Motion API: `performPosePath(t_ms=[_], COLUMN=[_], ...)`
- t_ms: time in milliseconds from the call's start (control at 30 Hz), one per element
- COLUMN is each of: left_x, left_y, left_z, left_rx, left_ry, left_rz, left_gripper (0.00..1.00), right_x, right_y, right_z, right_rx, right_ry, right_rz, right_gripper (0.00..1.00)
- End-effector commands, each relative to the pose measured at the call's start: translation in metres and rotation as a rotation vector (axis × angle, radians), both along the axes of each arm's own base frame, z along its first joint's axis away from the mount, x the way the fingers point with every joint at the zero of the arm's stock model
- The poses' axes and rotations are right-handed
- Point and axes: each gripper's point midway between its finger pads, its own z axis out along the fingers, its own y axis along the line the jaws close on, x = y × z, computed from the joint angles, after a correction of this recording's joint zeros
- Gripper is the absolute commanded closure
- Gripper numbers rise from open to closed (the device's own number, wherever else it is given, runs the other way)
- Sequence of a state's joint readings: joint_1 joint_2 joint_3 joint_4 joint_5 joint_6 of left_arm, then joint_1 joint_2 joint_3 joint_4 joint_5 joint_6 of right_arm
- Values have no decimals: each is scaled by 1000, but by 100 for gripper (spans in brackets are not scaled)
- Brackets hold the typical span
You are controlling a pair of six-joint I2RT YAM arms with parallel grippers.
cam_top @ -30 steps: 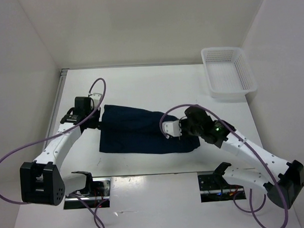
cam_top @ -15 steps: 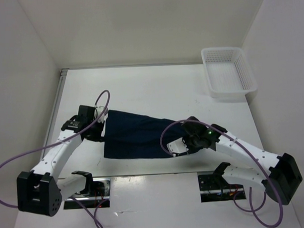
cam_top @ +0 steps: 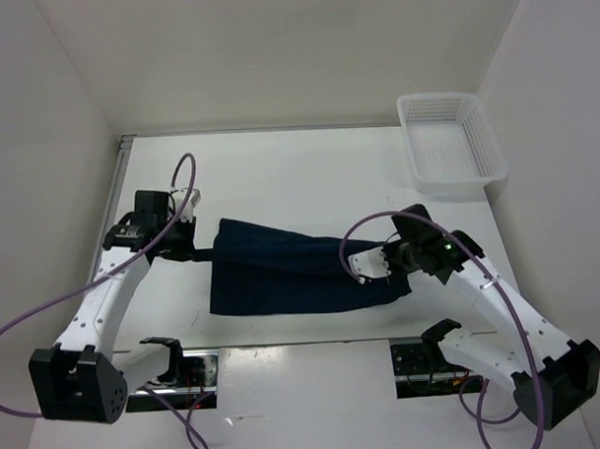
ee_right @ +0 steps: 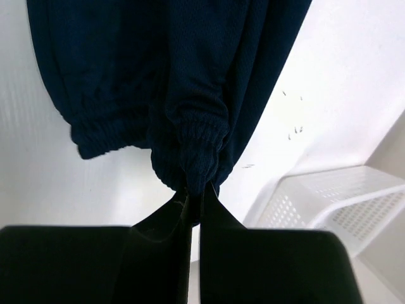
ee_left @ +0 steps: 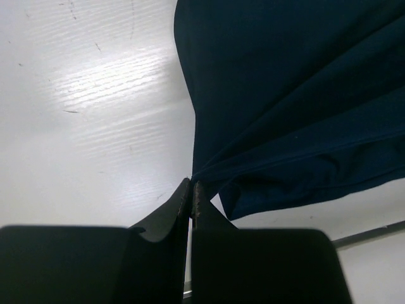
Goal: Fold and stack the shorts
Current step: Fold the shorts
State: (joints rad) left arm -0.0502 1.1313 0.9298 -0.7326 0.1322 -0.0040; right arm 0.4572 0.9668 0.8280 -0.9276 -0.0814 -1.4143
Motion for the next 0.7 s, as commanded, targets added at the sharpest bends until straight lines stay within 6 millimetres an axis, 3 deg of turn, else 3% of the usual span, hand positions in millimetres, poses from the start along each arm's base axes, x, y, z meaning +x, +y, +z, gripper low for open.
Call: performPosePath(t_ms=[0, 133, 367, 433, 567, 600, 633, 667], left_x=[-32, -68, -87, -95, -102, -102, -102, -102], left_y=[-14, -24, -20, -19, -17, -17, -17, -17], left_z=[0, -19, -40, -49, -55, -55, -55, -54], left_rx=[-30, -20, 52, 72, 89, 89, 89, 88], left_ry=[25, 129, 199, 226, 246, 246, 246, 237], left_rz=[-63, -127, -154, -170, -174, -174, -174, -174], left_gripper=[100, 96, 85, 79, 57, 50, 47, 46], right_x=[-27, -45, -56, -58, -59, -58, -57, -56], right_y=[-15, -27, -34, -33, -35, -33, -30, -26], right_z=[-3, -21, -36, -33, -32, -30, -24, -18], right_rx=[-81, -162, -230, -246, -254, -238, -220, -197], right_ry=[38, 109, 91, 46, -21, -39, -59, -79], right_rz=[113, 197, 290, 326, 347, 349, 351, 355], right_gripper=[100, 100, 97, 79, 45, 7, 0, 0])
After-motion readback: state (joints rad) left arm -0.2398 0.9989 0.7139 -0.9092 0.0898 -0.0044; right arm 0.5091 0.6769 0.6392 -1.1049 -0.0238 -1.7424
